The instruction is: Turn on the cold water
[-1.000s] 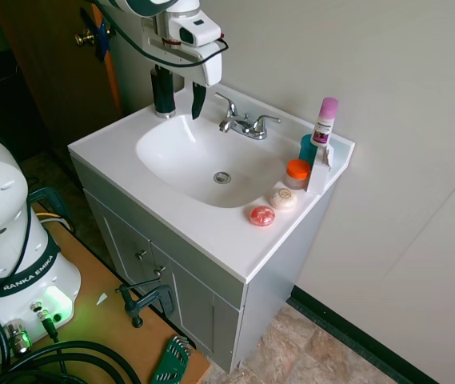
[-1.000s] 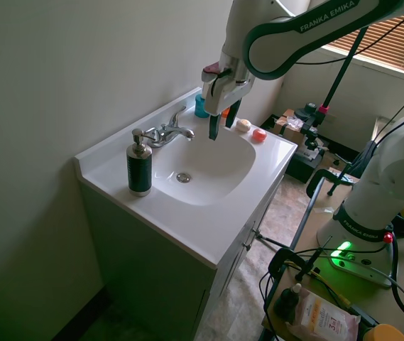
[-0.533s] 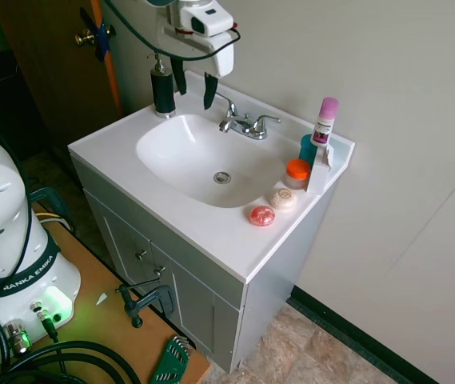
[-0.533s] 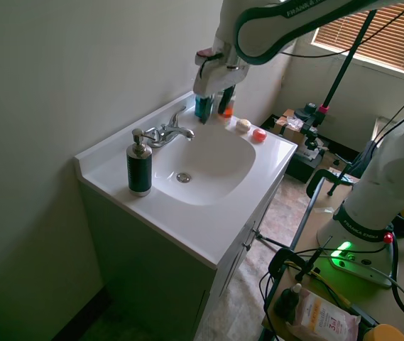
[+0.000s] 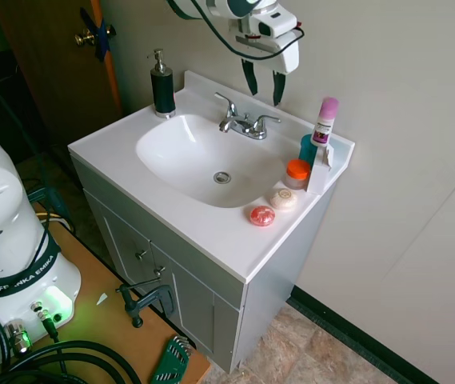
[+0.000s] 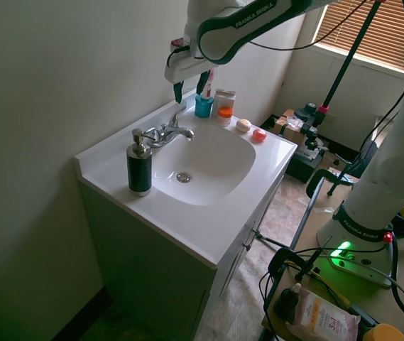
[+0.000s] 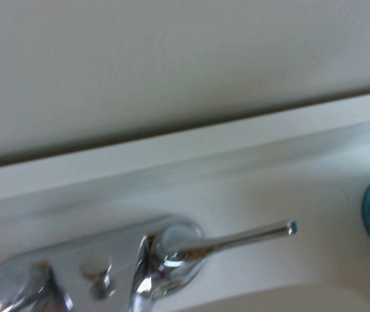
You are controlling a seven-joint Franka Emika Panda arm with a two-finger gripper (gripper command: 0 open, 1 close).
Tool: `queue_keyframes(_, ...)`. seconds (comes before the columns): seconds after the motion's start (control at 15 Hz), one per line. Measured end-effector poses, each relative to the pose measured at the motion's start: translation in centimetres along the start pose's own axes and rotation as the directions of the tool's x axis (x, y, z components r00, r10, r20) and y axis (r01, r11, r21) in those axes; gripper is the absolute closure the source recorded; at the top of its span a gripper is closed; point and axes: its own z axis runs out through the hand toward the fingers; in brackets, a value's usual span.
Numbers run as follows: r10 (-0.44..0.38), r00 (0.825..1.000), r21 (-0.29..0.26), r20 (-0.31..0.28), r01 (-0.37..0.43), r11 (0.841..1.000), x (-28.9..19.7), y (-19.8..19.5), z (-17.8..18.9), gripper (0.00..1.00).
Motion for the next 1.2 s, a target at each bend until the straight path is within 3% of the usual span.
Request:
queue_keyframes(0.27,0.027,0.999,-0.017,-0.034,-0.027,0.999,3.3,-0.5,3.4,0.00)
queue_keyframes(0.67,0.015,0.999,-0.045,-0.040,-0.017,0.999,3.4,-1.3,6.6,0.00)
queue_keyframes(0.93,0.019,0.999,-0.069,-0.026,-0.020,0.997,2.9,0.1,8.2,0.00)
queue_keyframes(1.2,0.022,0.999,-0.103,0.029,-0.018,0.995,-0.1,4.1,8.3,0.00)
